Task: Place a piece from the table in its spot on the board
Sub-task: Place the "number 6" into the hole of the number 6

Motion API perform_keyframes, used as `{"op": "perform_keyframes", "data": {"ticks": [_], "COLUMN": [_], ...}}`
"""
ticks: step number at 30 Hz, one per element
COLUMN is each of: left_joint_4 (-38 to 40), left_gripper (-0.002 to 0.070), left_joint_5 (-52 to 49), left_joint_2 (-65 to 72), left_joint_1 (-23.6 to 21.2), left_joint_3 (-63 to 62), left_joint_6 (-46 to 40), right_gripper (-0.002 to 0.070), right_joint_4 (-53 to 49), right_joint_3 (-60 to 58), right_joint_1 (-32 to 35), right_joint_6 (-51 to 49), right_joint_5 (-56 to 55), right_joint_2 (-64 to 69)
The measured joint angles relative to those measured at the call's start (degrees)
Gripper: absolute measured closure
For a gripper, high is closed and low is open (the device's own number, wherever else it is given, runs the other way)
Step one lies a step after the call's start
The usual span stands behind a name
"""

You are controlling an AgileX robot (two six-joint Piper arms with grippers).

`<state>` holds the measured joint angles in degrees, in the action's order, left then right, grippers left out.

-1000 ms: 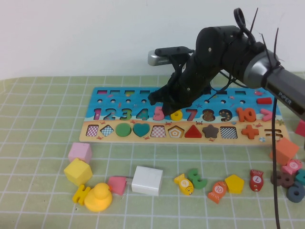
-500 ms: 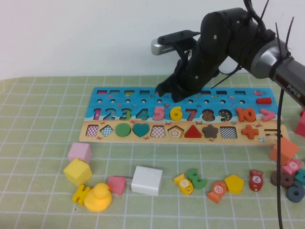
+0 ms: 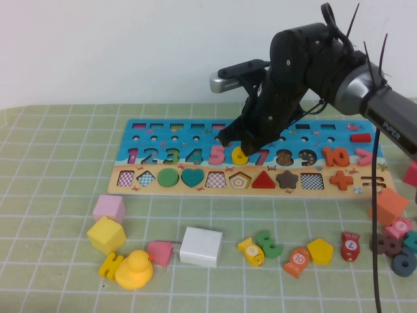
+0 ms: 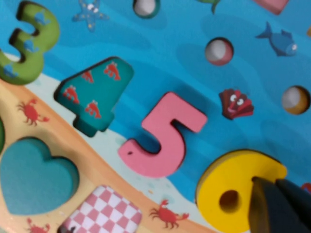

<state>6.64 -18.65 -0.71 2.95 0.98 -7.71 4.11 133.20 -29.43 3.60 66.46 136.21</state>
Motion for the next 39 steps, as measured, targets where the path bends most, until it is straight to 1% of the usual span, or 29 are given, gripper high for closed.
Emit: {"op": "perform_keyframes", "data": {"ticks": [5,14,19,32,36,39], "left_joint_4": [0.00,0.00,0.00,0.00,0.00,0.00], "left_gripper": [0.0677,0.0677,0.0677,0.0677,0.0677,0.0677], "left_joint_5": [0.00,0.00,0.00,0.00,0.00,0.00], "left_joint_2": [0.00,0.00,0.00,0.00,0.00,0.00], "left_joint_1": [0.00,0.00,0.00,0.00,0.00,0.00], "left_joint_3": [0.00,0.00,0.00,0.00,0.00,0.00], "left_joint_6": [0.00,0.00,0.00,0.00,0.00,0.00], "right_gripper": [0.0677,0.0677,0.0677,0.0677,0.0677,0.0677], "right_joint_4": [-0.42,-1.54,0.40,-1.46,-3.76,-7.22], "right_joint_3": [0.88,6.37,5.78,3.19,3.06,3.06], "right_joint_1": [0.00,0.00,0.00,-0.74,-0.74,-0.74], "right_joint_6": [0.00,0.00,-0.10,-1.38,-1.38,-1.38], "right_joint_5": [0.02,1.31,1.43,2.66,3.71,4.45], "right_joint_2": [0.33,0.76,0.94,1.17,0.05,-3.70]}}
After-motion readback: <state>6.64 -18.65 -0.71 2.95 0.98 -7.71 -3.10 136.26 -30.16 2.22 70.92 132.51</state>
